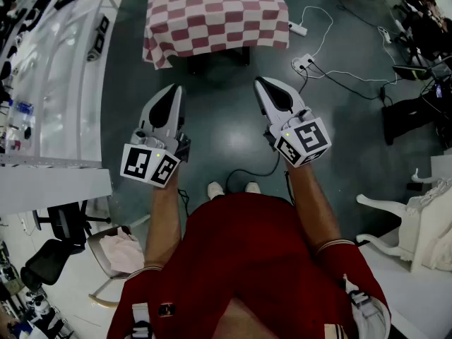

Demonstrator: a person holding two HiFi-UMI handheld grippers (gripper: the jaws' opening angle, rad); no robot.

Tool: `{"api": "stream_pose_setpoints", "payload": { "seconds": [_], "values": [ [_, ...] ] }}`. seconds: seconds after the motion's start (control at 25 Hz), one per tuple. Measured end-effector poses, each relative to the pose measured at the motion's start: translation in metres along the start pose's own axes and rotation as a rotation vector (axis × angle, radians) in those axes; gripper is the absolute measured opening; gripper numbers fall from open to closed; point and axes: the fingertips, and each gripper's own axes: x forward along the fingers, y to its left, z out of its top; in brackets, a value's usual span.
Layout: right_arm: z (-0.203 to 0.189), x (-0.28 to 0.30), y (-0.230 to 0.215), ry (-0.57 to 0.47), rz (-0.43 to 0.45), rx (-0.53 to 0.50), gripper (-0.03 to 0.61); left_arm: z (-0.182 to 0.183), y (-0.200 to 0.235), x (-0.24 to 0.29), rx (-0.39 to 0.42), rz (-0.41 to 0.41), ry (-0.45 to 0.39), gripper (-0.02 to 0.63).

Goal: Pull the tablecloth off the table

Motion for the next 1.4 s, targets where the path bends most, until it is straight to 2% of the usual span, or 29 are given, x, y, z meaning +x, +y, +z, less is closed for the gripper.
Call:
{"api": "stream_pose_setpoints", "payload": {
  "seconds": [0.36,0.88,1.04,1.2,1.4],
  "values": [
    [0.008,0.021,0.015,-0.042,-0.002,0.002,0.014,0.008,0.023,-0.008,0.003,-0.012,-0.011,0.006],
    [-0.012,0.05,0.03,-0.003,-0.086,-0.008,0.015,0.0,0.082,-0.029,-0.041,-0.033,0.002,0.006],
    [-0.017,0.061,0.013,-0.003,-0.102,-0.006,0.015,-0.007,0.101,-0.019,-0.045,-0.023,0.007,0.006],
    [-0.021,0.093,-0.009,-0.027,-0.082,-0.003,0.015,-0.009,0.129,-0.001,-0.019,0.01,0.017,0.006],
    [-0.018,0.142,-0.068,-0.04,-0.06,-0.034,0.015,-0.014,0.161,0.062,0.012,0.039,0.023,0.006]
  ]
}}
